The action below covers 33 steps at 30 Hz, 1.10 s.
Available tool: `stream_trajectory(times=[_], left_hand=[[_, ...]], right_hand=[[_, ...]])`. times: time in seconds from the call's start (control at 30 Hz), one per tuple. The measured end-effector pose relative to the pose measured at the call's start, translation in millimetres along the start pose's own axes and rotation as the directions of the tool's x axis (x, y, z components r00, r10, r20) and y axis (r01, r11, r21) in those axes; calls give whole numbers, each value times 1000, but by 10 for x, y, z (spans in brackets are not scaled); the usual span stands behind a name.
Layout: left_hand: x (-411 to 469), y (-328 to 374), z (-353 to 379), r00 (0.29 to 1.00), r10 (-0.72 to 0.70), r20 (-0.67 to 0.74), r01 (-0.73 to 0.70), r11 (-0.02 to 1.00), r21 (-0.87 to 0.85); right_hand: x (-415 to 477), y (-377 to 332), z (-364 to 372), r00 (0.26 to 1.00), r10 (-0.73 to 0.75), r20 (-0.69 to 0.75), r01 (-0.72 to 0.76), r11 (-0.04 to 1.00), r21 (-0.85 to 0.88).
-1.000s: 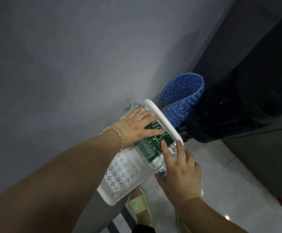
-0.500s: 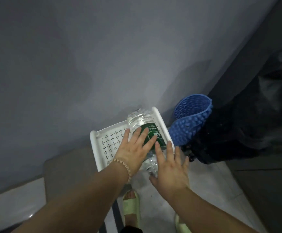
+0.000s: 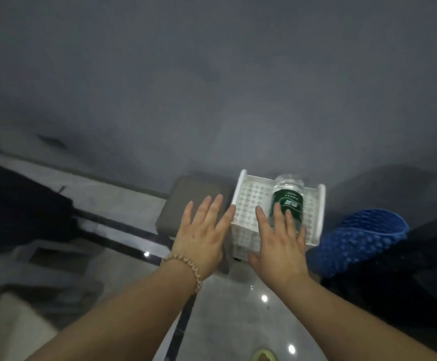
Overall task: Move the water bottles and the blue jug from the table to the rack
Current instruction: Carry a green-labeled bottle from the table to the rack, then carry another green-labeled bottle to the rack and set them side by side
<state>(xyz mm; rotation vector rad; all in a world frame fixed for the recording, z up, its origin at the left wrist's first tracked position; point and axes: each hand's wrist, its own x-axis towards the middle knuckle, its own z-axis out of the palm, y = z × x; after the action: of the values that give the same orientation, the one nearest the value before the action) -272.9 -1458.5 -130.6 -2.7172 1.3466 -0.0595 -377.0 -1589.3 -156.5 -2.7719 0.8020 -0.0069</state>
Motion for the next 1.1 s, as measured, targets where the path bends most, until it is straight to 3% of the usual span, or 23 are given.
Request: stream_trajectory(times=[0.13,0.27,0.33,0.4,0.63,0.73,0.87,1.0,1.1], left_hand=[[-644,-452,-216,989,-144,-40,145,989,41],[-1665,-969,-397,939,-326,-109,331,943,36],[-1904,-1061,-469,917,-369,-152,377,926,30],[-2654,-1387,-623,862,-467,-199,482,875,37],[-5366,-2370,-1288,680,-579,-449,669,741,58],[-6338,-2700,-1425,643,-649,-405,735,672,91],[-7418,-3136,-1447,510,-769,-386,848,525,75],[-8124,-3516,-1321,428,-822,-375,893,448,38],[-8478,-3800,-1176,410,-841,-353,905,424,39]], right_hand=[[-171,-757,-104,980,-191,-60,191,982,-5],[-666,-1750,-174,908,-407,-102,411,912,14],[-812,-1970,-206,892,-438,-114,444,895,36],[-1271,-2573,-178,825,-549,-137,556,831,16],[-3061,-4497,-202,625,-713,-317,758,652,28],[-3749,-5258,-152,574,-764,-295,808,586,56],[-4502,-6112,-21,506,-824,-256,855,519,20],[-4930,-6801,113,450,-860,-241,886,463,4],[-5104,-7269,252,403,-886,-229,910,415,-2]])
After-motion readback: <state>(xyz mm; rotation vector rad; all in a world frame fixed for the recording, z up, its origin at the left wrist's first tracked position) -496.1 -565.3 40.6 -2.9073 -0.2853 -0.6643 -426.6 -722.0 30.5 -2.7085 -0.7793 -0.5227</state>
